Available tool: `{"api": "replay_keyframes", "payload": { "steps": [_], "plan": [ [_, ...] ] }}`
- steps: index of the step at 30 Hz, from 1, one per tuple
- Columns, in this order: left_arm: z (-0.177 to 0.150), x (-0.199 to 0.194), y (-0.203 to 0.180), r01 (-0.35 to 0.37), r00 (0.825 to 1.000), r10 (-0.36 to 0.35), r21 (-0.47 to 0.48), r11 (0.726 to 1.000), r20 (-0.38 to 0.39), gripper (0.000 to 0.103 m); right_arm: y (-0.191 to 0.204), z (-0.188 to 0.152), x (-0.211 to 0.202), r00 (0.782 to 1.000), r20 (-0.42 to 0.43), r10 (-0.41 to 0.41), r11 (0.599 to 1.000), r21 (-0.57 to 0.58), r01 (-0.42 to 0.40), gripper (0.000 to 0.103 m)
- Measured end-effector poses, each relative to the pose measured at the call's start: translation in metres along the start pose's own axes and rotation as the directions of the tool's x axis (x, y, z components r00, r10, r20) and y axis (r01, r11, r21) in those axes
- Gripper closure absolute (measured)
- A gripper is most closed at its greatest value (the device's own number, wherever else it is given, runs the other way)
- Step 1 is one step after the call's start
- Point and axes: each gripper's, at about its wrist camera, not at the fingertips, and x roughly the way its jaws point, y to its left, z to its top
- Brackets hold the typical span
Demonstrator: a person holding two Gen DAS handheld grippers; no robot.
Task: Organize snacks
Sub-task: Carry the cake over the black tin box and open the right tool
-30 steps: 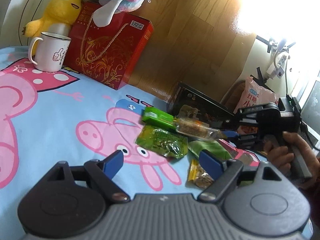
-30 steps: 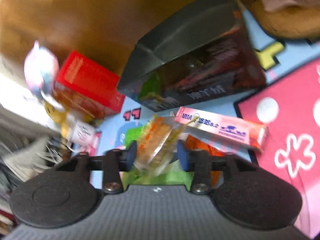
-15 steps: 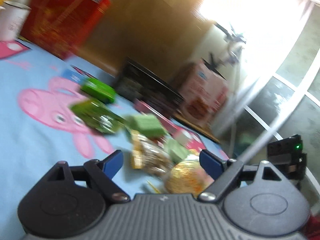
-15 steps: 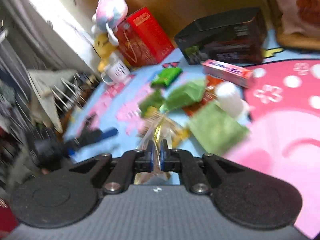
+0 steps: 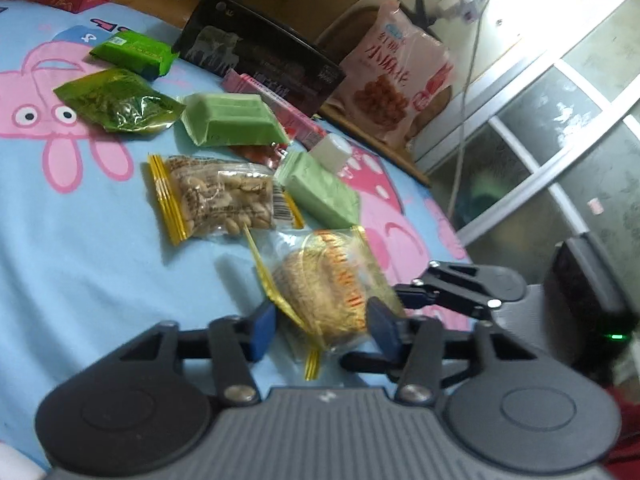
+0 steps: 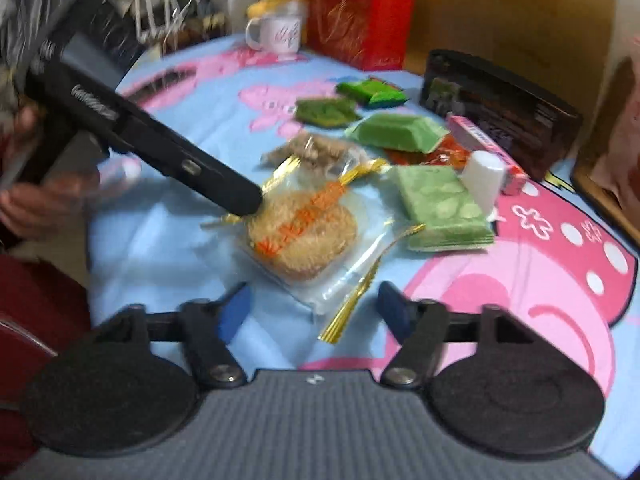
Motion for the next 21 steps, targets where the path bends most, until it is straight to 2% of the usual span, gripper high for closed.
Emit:
{"api": "replay_keyframes", "payload": {
  "steps": [1,2,7,11,14,17,21],
  "plan": [
    [0.001,-0.001,-0.004,-0.01,1.0,0.01,0.016,1.0,-0.005,0.059,0.0,0.001,-0.001,1.0,0.015,0.006,1.0,-0.002,-0.006,0.061],
    [0.004,-0.004,-0.007,-0.011,1.0,0.011,0.025,1.0,-0.005,0.059,0.002,0.003,-0.003,1.0,0.011,-0.008,1.0,-0.016,0.008,0.064],
    [0.037,-0.029,-0.033,0.01,0.999,-0.015,0.086,0.996,0.052,0.059,-0.008,0.029,-0.03,0.997,0.079,-0.002,0.999,-0.032,0.004,0.064],
    [0.095,-0.029,-0.056,-0.036,0.994,0.018,0.159,0.987,0.111,0.058,-0.023,0.062,-0.05,0.986,0.159,-0.05,0.997,-0.044,0.058,0.064],
    [0.149,-0.01,-0.065,-0.076,0.989,0.049,0.194,0.978,0.142,0.058,-0.057,0.098,-0.047,0.977,0.187,-0.103,0.993,-0.031,0.111,0.064],
    [0.202,0.017,-0.061,-0.105,0.985,0.077,0.182,0.978,0.157,0.057,-0.101,0.132,-0.034,0.975,0.18,-0.133,0.991,0.031,0.129,0.064],
    [0.248,0.059,-0.044,-0.158,0.977,0.127,0.174,0.972,0.173,0.057,-0.158,0.165,-0.003,0.978,0.144,-0.15,0.986,0.101,0.136,0.064]
  ]
}}
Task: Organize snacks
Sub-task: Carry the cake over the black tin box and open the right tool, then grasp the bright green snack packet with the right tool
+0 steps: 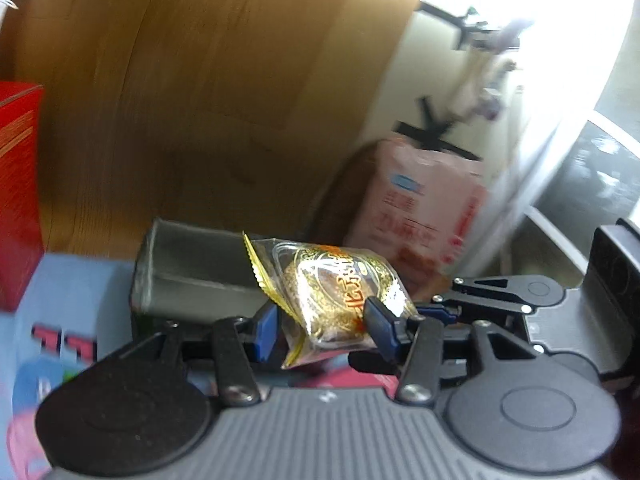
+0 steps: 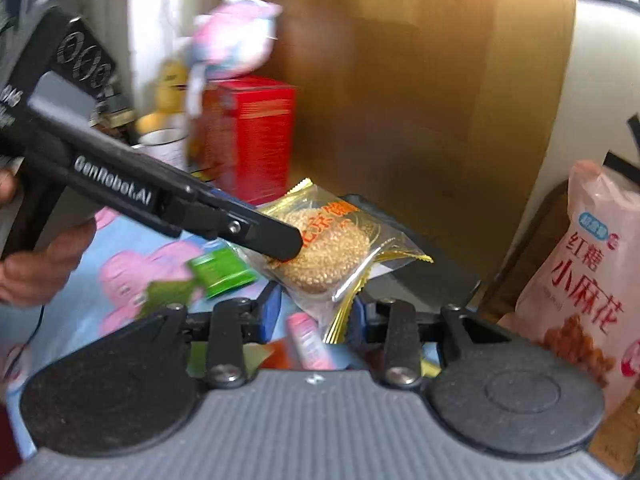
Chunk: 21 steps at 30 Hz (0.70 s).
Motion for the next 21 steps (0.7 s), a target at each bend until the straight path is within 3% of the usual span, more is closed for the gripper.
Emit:
{"api": "replay_keyframes", "payload": {
  "steps": [6,11,14,18,21],
  "plan": [
    [0.003,0.062,0.036,-0.067,0.996,0.064,-0.044,0.997,-0.065,0.058,-0.034,0.005,0.071,0.995,-0.09,-0.041,0.997,0.058,0.046,0.064],
    [-0.006,0.075,0.041,-0.108,0.992,0.107,-0.005,0.994,-0.073,0.056,-0.045,-0.001,0.093,0.991,-0.117,-0.07,0.993,0.083,0.08,0.058],
    [-0.009,0.066,0.042,-0.106,0.992,0.106,0.005,0.994,-0.061,0.055,-0.043,-0.004,0.081,0.994,-0.078,-0.078,0.993,0.087,0.085,0.057],
    [-0.013,0.024,0.055,-0.077,0.997,0.077,0.007,0.997,-0.002,0.05,-0.043,-0.016,0.044,0.997,0.002,-0.08,0.987,0.139,0.079,0.057],
    [-0.023,-0.008,0.085,-0.142,0.99,0.142,-0.028,0.99,0.007,0.047,-0.035,-0.028,0.021,1.0,0.018,-0.016,0.983,0.181,0.013,0.057]
  ]
}}
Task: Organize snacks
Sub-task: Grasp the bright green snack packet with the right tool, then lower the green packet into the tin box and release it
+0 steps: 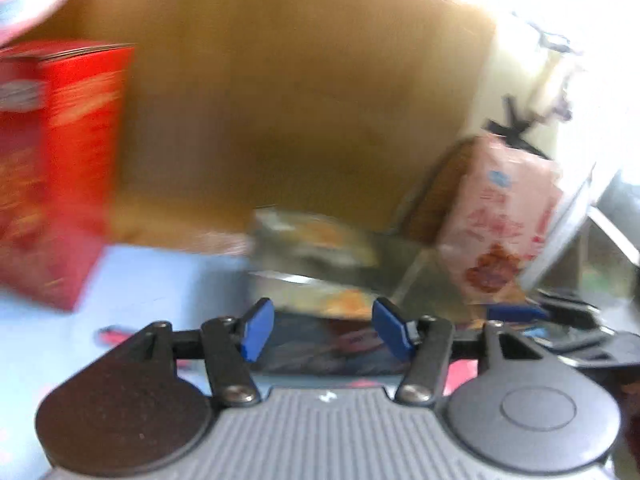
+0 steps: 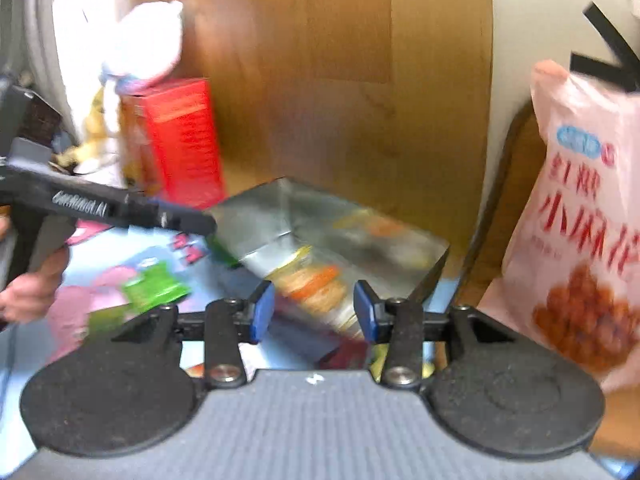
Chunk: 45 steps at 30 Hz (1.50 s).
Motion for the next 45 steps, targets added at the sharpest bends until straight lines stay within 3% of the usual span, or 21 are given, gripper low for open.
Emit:
{"api": "replay_keyframes", "payload": {
  "steps": [3,6,9,12,17,19,22,27,34,39,45],
  "plan": [
    [-0.012,-0.006,0.037,-0.054,0.997,0.051,-0.069,0.996,-0.052,0.048,0.017,-0.014,-0.006,0.996,-0.045,0.072,0.997,-0.016,-0.072,0.057],
    [-0.028,-0.01,0.068,-0.067,0.994,0.052,-0.162,0.984,-0.095,0.048,0.039,-0.016,0.015,0.986,-0.119,0.117,0.992,-0.029,-0.121,0.057],
    [-0.038,-0.015,0.084,-0.056,0.995,0.038,-0.213,0.975,-0.089,0.048,0.065,-0.007,0.042,0.964,-0.169,0.208,0.978,0.021,-0.207,0.057],
    [-0.044,-0.015,0.097,-0.033,0.994,0.007,-0.248,0.968,-0.106,0.048,0.094,0.008,0.078,0.928,-0.232,0.292,0.956,0.099,-0.276,0.057],
    [-0.053,-0.01,0.095,-0.01,0.992,-0.018,-0.227,0.974,-0.121,0.049,0.131,0.011,0.131,0.914,-0.331,0.235,0.972,0.058,-0.229,0.057],
    [-0.057,-0.007,0.094,0.02,0.99,-0.052,-0.241,0.97,-0.128,0.056,0.138,0.009,0.147,0.909,-0.354,0.221,0.975,0.047,-0.219,0.057],
    [-0.061,-0.005,0.081,0.007,0.99,-0.036,-0.213,0.977,-0.133,0.057,0.144,0.013,0.149,0.923,-0.328,0.202,0.978,0.015,-0.208,0.07],
    [-0.059,-0.019,0.056,0.046,0.992,-0.069,-0.207,0.977,-0.108,0.057,0.14,0.009,0.123,0.942,-0.274,0.192,0.979,-0.011,-0.203,0.07],
    [-0.023,-0.029,-0.008,0.124,0.992,-0.126,-0.089,0.988,-0.015,0.057,0.112,0.018,0.05,0.986,-0.077,0.148,0.988,-0.037,-0.151,0.07],
    [0.007,0.013,-0.042,0.145,0.989,-0.145,-0.054,0.988,0.006,0.056,0.071,0.026,0.03,0.998,0.007,0.057,0.998,0.021,-0.057,0.07],
    [0.019,0.062,-0.048,0.109,0.994,-0.109,-0.065,0.992,-0.001,0.055,0.03,0.03,0.045,0.999,0.019,-0.027,0.995,0.099,0.025,0.068]
  ]
}}
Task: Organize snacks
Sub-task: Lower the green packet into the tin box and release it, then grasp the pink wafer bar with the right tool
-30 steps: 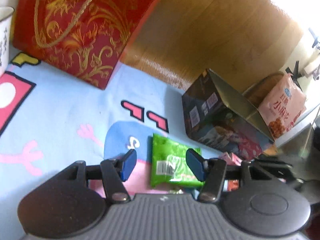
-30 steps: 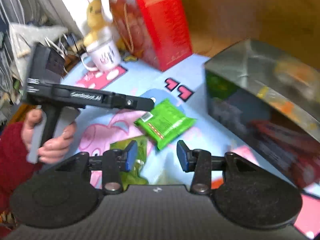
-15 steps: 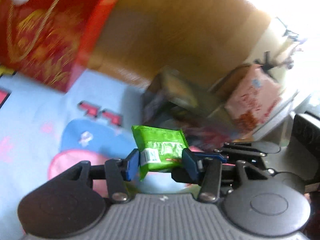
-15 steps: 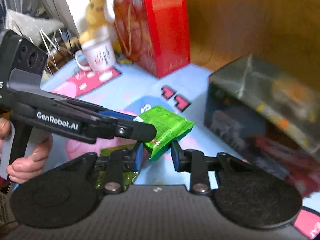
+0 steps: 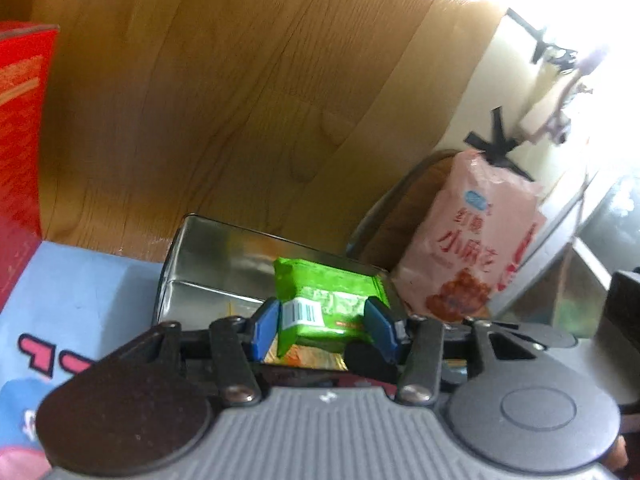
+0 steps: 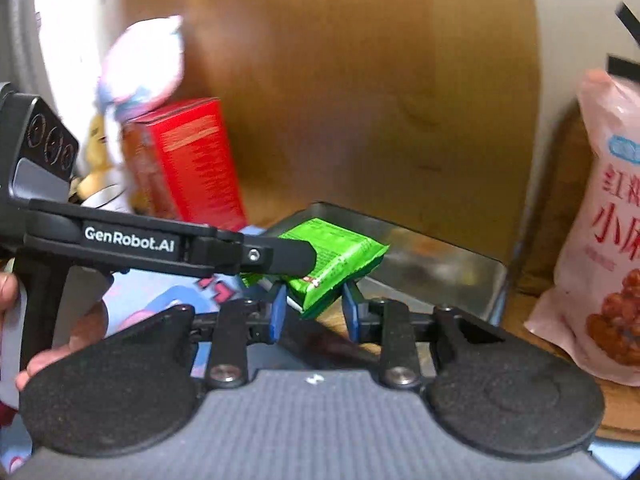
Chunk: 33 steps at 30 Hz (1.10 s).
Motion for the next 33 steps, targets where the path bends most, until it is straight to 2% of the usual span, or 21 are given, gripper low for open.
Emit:
{"api": "replay_keyframes", "payload": {
  "steps": [2,4,7,10,11,12,14,16,19,20,25,27,30,33],
  "plan": [
    [0.0,0.009,0.001,-0.033,0.999,0.033,0.003,0.999,-0.007,0.055,-0.008,-0.001,0.003,1.0,-0.009,-0.017,1.0,0.023,0.017,0.068],
    [0.0,0.012,0.006,-0.055,0.998,0.055,0.006,0.998,-0.004,0.054,-0.015,-0.005,0.008,0.999,-0.012,-0.039,0.999,0.038,0.039,0.055],
    [0.003,-0.004,0.019,-0.097,0.994,0.097,0.0,0.995,0.056,0.052,-0.027,-0.01,-0.003,0.998,0.015,-0.054,0.996,0.068,0.053,0.055],
    [0.006,-0.016,0.039,-0.189,0.977,0.191,-0.029,0.982,0.098,0.049,-0.043,-0.017,-0.026,0.994,0.086,-0.075,0.991,0.119,0.064,0.055],
    [0.007,-0.014,0.046,-0.241,0.965,0.244,-0.042,0.97,0.091,0.049,-0.048,-0.02,-0.032,0.991,0.103,-0.089,0.987,0.139,0.074,0.055],
    [0.006,-0.011,0.053,-0.264,0.961,0.268,-0.058,0.963,0.073,0.049,-0.055,-0.023,-0.037,0.988,0.111,-0.104,0.983,0.165,0.085,0.055],
    [0.001,-0.003,0.064,-0.243,0.969,0.246,-0.098,0.965,0.024,0.049,-0.069,-0.033,-0.044,0.986,0.109,-0.125,0.969,0.228,0.097,0.055],
    [-0.005,0.004,0.065,-0.216,0.976,0.216,-0.111,0.97,-0.017,0.049,-0.077,-0.041,-0.043,0.99,0.086,-0.109,0.958,0.274,0.081,0.055],
    [-0.014,0.005,0.056,-0.18,0.984,0.179,-0.111,0.977,-0.022,0.045,-0.084,-0.051,-0.038,0.997,0.06,-0.056,0.94,0.34,0.033,0.055],
    [-0.016,0.003,0.052,-0.194,0.981,0.192,-0.113,0.974,-0.027,0.046,-0.085,-0.052,-0.037,0.997,0.062,-0.044,0.934,0.358,0.019,0.055],
    [-0.024,-0.008,0.042,-0.193,0.981,0.191,-0.109,0.975,-0.031,0.04,-0.081,-0.048,-0.036,0.997,0.056,-0.047,0.942,0.334,0.026,0.053],
    [-0.027,-0.02,0.043,-0.18,0.984,0.178,-0.11,0.978,-0.021,0.037,-0.083,-0.048,-0.039,0.998,0.058,-0.037,0.941,0.339,0.015,0.053],
    [-0.03,-0.05,0.048,-0.205,0.976,0.213,-0.132,0.97,0.047,0.036,-0.084,-0.055,-0.06,0.992,0.106,-0.066,0.937,0.35,0.025,0.053],
    [-0.034,-0.068,0.047,-0.151,0.984,0.164,-0.153,0.977,0.073,0.036,-0.076,-0.073,-0.076,0.99,0.131,-0.053,0.943,0.333,0.006,0.053]
  ]
}}
